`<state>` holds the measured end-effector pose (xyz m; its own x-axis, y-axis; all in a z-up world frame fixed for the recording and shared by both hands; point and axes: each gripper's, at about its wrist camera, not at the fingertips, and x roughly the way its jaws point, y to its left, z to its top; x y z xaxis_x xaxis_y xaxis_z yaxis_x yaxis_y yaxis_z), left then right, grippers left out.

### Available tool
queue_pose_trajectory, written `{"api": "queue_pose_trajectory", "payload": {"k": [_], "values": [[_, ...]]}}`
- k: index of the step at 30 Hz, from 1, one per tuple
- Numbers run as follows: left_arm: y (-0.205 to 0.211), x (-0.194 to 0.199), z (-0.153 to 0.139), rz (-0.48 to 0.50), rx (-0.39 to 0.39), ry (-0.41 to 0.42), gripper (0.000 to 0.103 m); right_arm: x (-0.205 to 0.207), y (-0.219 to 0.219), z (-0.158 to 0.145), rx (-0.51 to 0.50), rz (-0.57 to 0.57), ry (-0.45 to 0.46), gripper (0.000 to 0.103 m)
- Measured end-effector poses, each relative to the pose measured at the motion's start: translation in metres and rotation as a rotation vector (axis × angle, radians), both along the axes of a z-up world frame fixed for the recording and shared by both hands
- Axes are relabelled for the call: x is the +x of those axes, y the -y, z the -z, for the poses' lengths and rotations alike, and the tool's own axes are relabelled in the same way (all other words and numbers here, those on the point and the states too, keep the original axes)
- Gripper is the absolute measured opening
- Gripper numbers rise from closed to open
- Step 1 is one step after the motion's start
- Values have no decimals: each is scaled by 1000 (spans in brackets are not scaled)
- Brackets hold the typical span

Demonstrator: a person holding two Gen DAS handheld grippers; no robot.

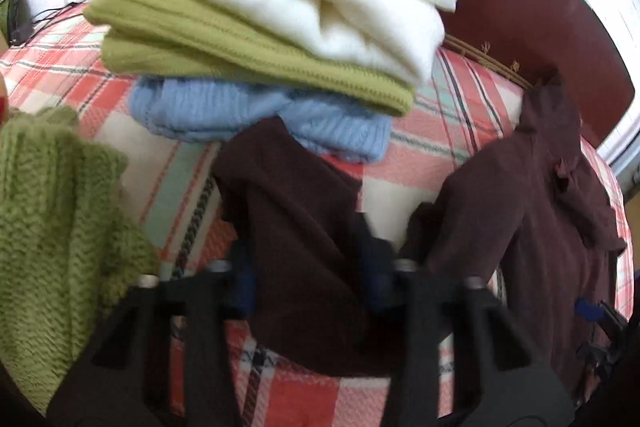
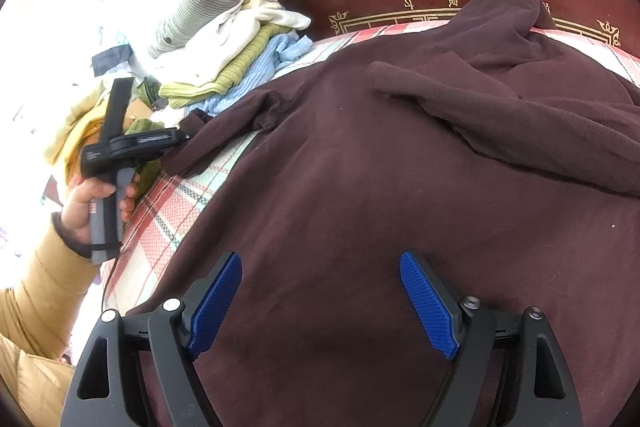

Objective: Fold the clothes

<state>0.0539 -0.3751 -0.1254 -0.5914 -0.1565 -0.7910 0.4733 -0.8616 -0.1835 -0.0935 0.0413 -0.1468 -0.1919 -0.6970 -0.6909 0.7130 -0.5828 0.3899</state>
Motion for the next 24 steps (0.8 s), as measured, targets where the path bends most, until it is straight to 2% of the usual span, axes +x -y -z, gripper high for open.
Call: {"api": "queue_pose_trajectory", "payload": {"k": [1,4,6,8,11,13,16,19,20,22,23,24], "values": [[-2,0,-6,4,1,-11,11,0,0,0,-3,0,2,84],[-21,3,-49,17,-98,-103,11,-2,-3,0,-21,5,17,84],[-32,0,-79,48,-128,-168,11,-3,-6,0,-39,11,30,84],[-53,-6,-117,105,-172,-248,11,-4,-9,0,-58,18,46,84],[-88,-19,-158,197,-257,-330,11,-5,-15,-4,-88,27,59,84],[-126,-30,-179,285,-318,-386,11,-7,-22,-7,-123,40,72,84],[-176,-55,-176,365,-350,-395,12,-12,-41,-15,-193,74,92,84],[-223,-83,-144,478,-348,-349,12,-18,-64,-23,-220,134,80,84],[-238,-92,-127,515,-332,-306,12,-20,-71,-24,-218,151,73,84],[-260,-110,-93,583,-302,-229,23,-23,-85,-25,-223,177,76,84],[-267,-113,-75,609,-298,-182,47,-25,-91,-25,-223,196,77,84],[-275,-115,-58,633,-294,-136,76,-27,-96,-25,-221,210,79,84]]}}
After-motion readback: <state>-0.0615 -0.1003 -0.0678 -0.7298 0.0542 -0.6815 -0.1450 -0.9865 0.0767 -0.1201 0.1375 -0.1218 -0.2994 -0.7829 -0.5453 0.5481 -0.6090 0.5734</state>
